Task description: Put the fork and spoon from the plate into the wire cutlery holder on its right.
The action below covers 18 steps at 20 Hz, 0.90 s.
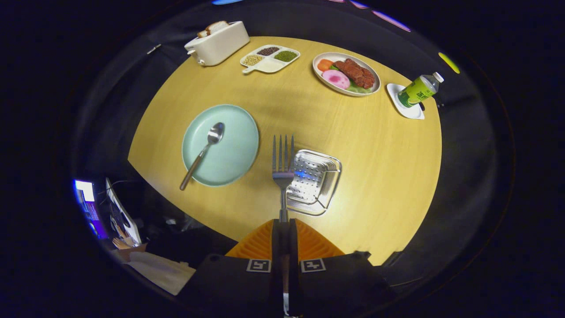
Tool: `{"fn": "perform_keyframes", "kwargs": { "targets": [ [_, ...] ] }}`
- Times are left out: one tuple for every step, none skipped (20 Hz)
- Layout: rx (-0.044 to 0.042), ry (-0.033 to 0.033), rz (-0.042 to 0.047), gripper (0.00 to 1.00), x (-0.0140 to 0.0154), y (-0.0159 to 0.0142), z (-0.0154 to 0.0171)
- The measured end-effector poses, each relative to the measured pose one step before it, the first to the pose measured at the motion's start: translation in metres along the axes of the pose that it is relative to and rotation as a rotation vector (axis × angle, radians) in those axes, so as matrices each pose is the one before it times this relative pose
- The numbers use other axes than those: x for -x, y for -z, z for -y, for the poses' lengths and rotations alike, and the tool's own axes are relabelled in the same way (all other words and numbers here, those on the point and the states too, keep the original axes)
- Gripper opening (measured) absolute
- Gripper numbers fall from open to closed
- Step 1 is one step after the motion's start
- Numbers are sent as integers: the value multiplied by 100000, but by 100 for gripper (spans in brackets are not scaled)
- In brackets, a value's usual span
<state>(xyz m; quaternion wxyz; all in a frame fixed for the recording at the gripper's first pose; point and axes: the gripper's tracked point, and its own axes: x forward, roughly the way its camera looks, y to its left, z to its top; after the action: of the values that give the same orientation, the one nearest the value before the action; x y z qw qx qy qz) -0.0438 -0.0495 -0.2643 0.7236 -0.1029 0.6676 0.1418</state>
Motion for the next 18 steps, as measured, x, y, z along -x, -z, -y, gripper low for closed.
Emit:
{"fn": "perform_keyframes", "kwargs": {
  "targets": [
    [2416,931,-3254,10,-262,687,943],
    [2495,451,-4048,10,-340,716,632],
    [2270,159,-5361,10,-511,812,461],
    [817,-247,-3499,10,-649,204,348],
    [-194,-1361,-2442,10,-620,-41,133],
    [-993,-1654,-2084,10,-424,-230,15],
    [-629,-1459,-1631,10,-430,-461,-12],
    [177,-933,-2531,9,-438,-176,86],
    [-885,23,-2230,10,-347,-190,377],
    [-1348,-44,-2087,10,-164,-197,288],
    [-875,-63,-1391,10,-91,-350,178],
    [9,-88,-731,11,-200,-166,76],
    [94,-553,128,12,140,-231,60],
    [52,-683,176,16,195,-40,-101],
    [401,-413,760,18,266,-392,-56],
    [497,579,1697,28,213,-89,55],
    [458,325,2467,41,666,-269,114],
    [19,-120,3457,54,685,-306,79]
  ]
}}
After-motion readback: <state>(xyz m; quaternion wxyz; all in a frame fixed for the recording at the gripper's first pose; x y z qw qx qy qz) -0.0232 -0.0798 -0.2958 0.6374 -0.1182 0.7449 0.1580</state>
